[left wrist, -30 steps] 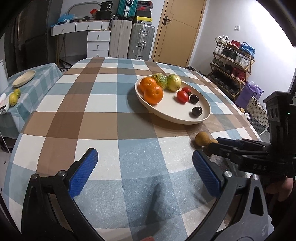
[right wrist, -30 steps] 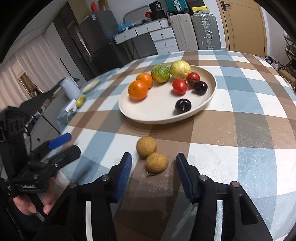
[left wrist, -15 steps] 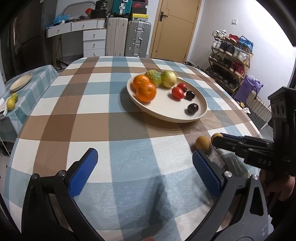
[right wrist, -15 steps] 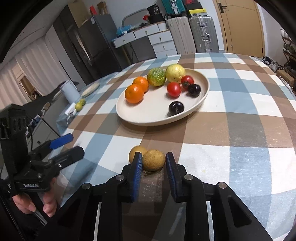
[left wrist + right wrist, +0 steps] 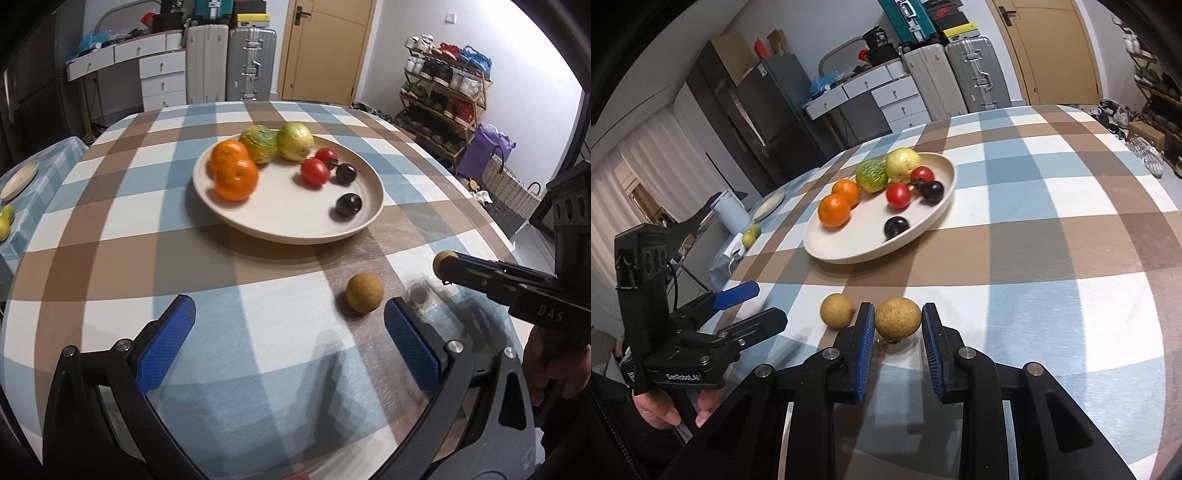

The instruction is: Organize fruits

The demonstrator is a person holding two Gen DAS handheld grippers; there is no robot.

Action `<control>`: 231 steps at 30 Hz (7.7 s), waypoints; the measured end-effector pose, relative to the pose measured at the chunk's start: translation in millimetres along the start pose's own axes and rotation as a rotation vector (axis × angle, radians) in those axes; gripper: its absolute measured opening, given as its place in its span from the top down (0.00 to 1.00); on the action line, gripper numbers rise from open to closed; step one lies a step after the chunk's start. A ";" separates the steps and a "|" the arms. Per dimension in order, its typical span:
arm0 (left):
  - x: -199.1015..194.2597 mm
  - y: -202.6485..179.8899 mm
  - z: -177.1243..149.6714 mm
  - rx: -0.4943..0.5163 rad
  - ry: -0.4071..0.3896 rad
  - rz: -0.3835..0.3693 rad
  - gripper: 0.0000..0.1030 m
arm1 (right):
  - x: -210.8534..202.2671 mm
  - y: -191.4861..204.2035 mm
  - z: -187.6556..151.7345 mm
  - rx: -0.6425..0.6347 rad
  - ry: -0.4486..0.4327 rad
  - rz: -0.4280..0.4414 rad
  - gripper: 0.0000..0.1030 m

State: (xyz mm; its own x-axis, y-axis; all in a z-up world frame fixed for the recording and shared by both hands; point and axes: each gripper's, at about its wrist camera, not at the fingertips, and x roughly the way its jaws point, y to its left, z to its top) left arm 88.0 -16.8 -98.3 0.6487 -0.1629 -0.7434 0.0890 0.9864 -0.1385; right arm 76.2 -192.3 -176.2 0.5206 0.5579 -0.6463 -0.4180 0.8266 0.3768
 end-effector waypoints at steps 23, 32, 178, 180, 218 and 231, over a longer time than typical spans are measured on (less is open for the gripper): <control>44.1 -41.2 15.9 0.093 0.131 -0.126 0.77 | -31.2 -37.5 8.5 0.057 -0.085 -0.002 0.74; 35.9 -44.3 18.8 0.110 0.117 -0.165 0.77 | -29.9 -35.0 11.7 0.051 -0.084 -0.003 0.74; -74.5 50.0 2.7 -0.037 -0.547 0.297 0.01 | -53.5 53.7 20.3 -0.326 -0.616 -0.247 0.00; -71.4 52.8 3.1 -0.047 -0.544 0.301 0.01 | -46.8 53.8 20.3 -0.333 -0.606 -0.248 0.00; -67.5 49.5 6.1 -0.036 -0.543 0.293 0.01 | -16.2 45.3 25.4 -0.344 -0.472 -0.245 0.00; -68.2 50.3 5.9 -0.037 -0.543 0.293 0.01 | -16.1 45.1 25.3 -0.343 -0.472 -0.245 0.00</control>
State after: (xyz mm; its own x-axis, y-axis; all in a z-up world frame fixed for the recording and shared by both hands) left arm 52.7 44.0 -50.7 0.9352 0.1594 -0.3161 -0.1708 0.9853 -0.0085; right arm 67.8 -162.1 -132.0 0.8710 0.3928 -0.2950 -0.4193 0.9074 -0.0299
